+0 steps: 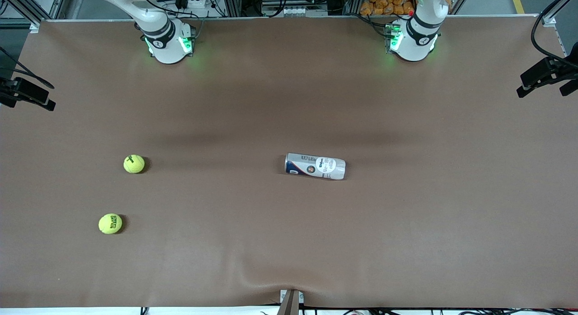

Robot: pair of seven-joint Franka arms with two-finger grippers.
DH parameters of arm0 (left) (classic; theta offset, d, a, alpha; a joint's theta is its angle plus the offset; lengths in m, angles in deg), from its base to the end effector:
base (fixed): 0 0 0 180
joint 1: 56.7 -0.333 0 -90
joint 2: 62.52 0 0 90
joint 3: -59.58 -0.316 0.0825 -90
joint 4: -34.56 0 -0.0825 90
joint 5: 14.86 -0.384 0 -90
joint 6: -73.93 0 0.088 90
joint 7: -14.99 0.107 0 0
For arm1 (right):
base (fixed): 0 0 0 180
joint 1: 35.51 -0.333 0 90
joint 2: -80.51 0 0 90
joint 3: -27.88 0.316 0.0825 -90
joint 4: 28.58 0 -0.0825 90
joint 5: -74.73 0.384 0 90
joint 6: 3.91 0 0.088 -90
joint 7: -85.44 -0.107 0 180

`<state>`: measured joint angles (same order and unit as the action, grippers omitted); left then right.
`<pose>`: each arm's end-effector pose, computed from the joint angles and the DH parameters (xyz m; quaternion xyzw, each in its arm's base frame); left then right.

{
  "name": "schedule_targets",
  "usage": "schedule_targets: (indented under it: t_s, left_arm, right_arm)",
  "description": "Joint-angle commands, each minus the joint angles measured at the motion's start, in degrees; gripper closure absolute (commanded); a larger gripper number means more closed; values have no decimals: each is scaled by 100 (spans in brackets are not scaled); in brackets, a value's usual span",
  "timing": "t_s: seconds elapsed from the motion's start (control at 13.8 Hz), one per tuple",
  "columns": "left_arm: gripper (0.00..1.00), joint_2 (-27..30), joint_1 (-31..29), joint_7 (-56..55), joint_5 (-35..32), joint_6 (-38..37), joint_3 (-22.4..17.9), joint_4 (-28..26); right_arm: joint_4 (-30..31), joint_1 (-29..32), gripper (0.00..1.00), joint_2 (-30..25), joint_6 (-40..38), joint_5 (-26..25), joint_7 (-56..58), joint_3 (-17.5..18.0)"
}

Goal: Insert tennis ball vertically with right arm
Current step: 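Reach the left gripper toward the white tennis ball can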

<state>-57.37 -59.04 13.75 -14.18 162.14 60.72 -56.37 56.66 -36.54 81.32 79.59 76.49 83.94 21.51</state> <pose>0.5231 0.0091 0.6625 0.9995 0.0210 0.0212 0.0050 0.5455 -0.0469 0.6458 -0.9979 0.0582 0.0217 0.0152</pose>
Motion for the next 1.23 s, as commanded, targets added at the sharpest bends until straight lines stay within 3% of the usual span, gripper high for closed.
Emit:
schedule_targets:
  t_s: [0.0, 0.22, 0.29, 0.44, 0.73, 0.87, 1.16]
  left_arm:
    - [0, -101, 23, -17, 29, -93, -8, 84]
    - [0, -181, -20, 27, 107, -93, -8, 154]
    - [0, -260, -55, 27, 403, -102, -25, 93]
    - [0, -558, -301, 53, 1046, -146, -43, 22]
    - [0, -1156, -118, -130, 1293, -68, 176, 31]
    - [0, -1375, 180, -158, 1137, 152, 325, 75]
    - [0, -1780, 1164, 735, 38, 987, 396, 66]
  right_arm:
    - [81, -12, 0, -98, 53, -44, -79, 4]
    - [81, -3, 0, -89, 62, -44, -79, 4]
    - [81, -3, 0, -89, 53, -44, -79, -13]
    - [81, -3, 0, -89, 53, -44, -79, -22]
    - [81, 6, 0, -89, 53, -44, -88, -22]
    - [81, 6, 0, -89, 53, -44, -88, -22]
    - [81, 6, 0, -89, 53, -44, -88, -22]
